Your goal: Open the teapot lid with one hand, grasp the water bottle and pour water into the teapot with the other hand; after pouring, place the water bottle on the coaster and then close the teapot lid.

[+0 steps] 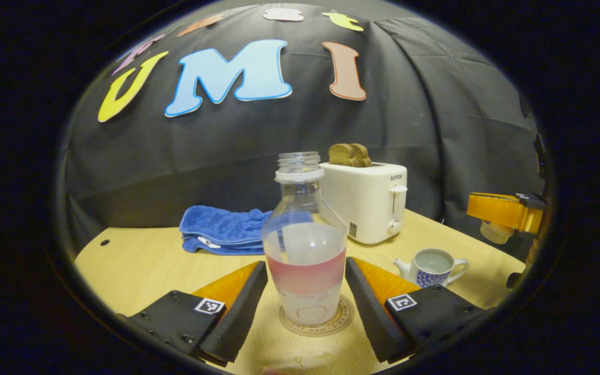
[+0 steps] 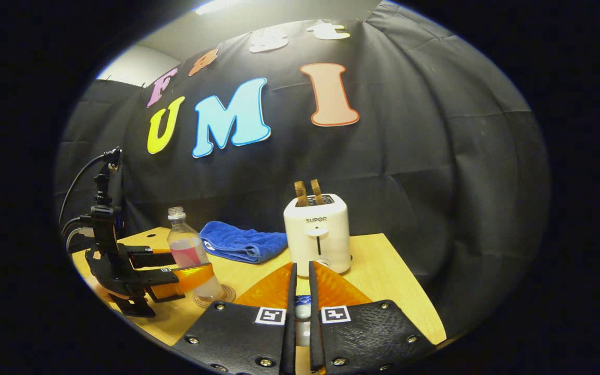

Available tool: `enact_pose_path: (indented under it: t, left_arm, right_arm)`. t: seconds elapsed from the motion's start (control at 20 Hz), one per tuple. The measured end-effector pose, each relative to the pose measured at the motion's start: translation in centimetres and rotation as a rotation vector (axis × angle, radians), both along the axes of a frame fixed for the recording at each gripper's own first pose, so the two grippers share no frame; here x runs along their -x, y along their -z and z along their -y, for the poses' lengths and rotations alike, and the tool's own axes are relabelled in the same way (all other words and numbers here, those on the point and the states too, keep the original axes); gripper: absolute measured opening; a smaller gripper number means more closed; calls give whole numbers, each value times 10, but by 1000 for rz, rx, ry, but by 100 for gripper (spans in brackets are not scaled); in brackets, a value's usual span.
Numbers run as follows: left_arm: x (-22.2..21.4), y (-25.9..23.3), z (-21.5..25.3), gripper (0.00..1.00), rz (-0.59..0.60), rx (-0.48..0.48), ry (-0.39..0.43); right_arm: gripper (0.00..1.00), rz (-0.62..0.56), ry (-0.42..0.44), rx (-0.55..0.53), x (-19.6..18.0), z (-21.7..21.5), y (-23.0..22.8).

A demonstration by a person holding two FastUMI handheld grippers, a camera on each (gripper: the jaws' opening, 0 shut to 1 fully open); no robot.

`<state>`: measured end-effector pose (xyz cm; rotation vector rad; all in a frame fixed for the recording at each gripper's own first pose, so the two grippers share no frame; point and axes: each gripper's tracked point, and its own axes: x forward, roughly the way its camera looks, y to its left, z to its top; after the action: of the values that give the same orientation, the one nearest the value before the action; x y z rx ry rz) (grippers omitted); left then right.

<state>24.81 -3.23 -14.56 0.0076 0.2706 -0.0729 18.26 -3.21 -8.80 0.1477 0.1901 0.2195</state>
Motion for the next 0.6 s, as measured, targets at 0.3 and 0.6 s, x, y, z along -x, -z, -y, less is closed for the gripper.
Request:
enact_pose_path:
  t: [0.3, 0.6]
  left_arm:
    - [39, 1, -13, 100, -2, 55, -10]
    - [65, -14, -21, 100, 71, 61, -28]
  right_arm:
    - [11, -5, -56, 12, -25, -40, -2]
    - [11, -64, -69, -67, -41, -52, 21]
